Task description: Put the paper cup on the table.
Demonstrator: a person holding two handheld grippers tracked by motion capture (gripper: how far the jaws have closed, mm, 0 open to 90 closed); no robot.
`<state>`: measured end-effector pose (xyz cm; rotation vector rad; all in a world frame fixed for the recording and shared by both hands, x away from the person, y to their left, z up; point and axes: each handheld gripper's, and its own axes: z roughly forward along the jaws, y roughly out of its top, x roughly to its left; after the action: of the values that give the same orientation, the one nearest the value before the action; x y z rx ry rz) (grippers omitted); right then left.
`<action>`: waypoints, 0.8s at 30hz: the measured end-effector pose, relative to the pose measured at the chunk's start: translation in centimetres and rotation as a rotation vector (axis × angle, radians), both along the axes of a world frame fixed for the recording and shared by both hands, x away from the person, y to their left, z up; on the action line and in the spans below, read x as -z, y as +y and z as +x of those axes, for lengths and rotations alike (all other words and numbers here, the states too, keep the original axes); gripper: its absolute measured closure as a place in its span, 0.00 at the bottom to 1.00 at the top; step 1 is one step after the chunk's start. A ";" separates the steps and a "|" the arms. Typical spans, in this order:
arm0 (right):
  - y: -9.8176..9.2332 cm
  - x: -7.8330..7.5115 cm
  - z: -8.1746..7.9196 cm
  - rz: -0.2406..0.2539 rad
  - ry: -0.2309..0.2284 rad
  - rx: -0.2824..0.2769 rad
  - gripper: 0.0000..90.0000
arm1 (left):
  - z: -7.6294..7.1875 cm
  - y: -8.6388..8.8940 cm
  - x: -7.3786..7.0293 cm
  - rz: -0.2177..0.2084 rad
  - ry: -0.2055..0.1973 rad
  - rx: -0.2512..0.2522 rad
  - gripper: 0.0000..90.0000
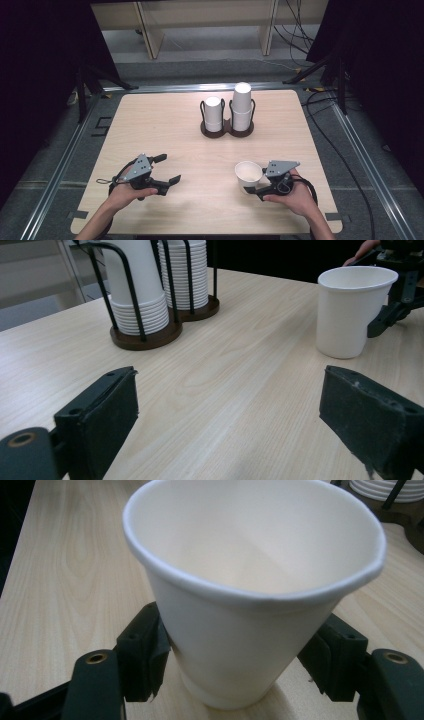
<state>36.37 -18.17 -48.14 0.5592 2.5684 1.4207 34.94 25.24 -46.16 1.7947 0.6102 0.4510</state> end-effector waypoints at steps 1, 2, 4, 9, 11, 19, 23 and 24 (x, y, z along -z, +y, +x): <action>-0.1 0.0 0.0 -0.001 -0.004 0.001 0.37 | 0.0 0.1 0.1 -0.004 -0.002 -0.001 0.09; -0.1 0.1 -0.1 -0.001 0.002 0.008 0.37 | 0.0 0.3 0.1 0.002 0.000 -0.005 0.09; -0.2 0.1 -0.1 0.003 0.001 0.006 0.36 | 0.0 0.6 0.1 -0.005 -0.003 -0.017 0.09; -0.4 0.2 -0.1 0.003 0.017 0.013 0.33 | 0.0 1.1 0.1 -0.026 -0.005 -0.033 0.09; -0.5 0.1 -0.2 -0.007 0.025 0.018 0.29 | -0.1 1.2 0.1 -0.017 -0.004 -0.039 0.09; -1.1 0.1 -0.4 0.000 0.047 0.041 0.21 | -0.2 1.7 0.3 -0.040 -0.002 -0.065 0.09; -1.9 0.1 -0.7 0.008 0.053 0.055 0.21 | -0.1 2.2 0.4 -0.037 -0.010 -0.097 0.09; -2.2 0.1 -0.7 0.007 0.045 0.058 0.21 | -0.1 2.4 0.5 -0.042 -0.011 -0.106 0.09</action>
<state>35.63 -20.33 -48.20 0.6685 2.5603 1.4150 34.86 27.61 -46.64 1.7248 0.7050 0.5159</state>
